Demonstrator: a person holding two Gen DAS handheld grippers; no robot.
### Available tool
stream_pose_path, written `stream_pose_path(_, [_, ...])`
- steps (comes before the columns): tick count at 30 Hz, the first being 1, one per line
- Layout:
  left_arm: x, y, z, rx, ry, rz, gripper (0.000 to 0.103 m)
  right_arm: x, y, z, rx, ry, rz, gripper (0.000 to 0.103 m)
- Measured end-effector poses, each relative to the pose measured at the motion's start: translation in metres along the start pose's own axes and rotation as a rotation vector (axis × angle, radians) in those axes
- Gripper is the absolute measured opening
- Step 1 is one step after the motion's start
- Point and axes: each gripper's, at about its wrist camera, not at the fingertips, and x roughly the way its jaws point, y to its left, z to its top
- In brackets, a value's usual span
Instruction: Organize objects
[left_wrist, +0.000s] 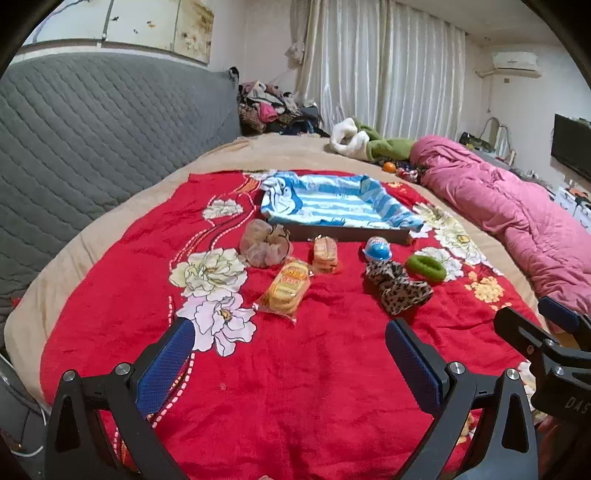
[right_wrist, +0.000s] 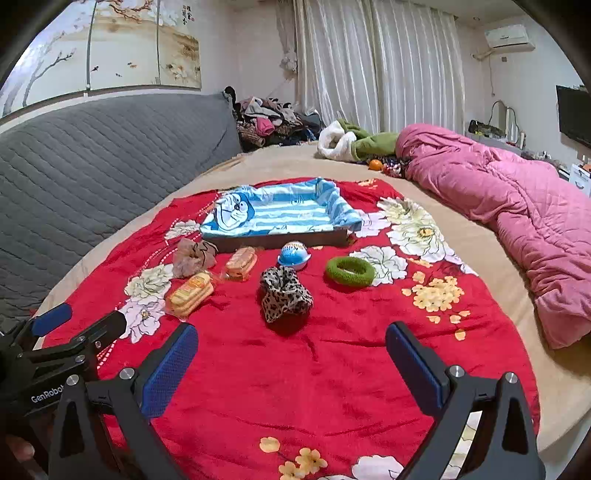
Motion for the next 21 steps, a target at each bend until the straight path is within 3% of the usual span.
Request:
stream_pose_path(13, [-0.043,-0.003,0.009,0.004,-0.058,0.005,0.103,-0.036,0.003,0.003,-0.009,-0.026,-0.002,0.102])
stream_pose_path(21, [-0.049,-0.002,0.008,0.005,-0.054,0.001,0.103,-0.040,0.004,0.001,-0.010,-0.015,0.000,0.102])
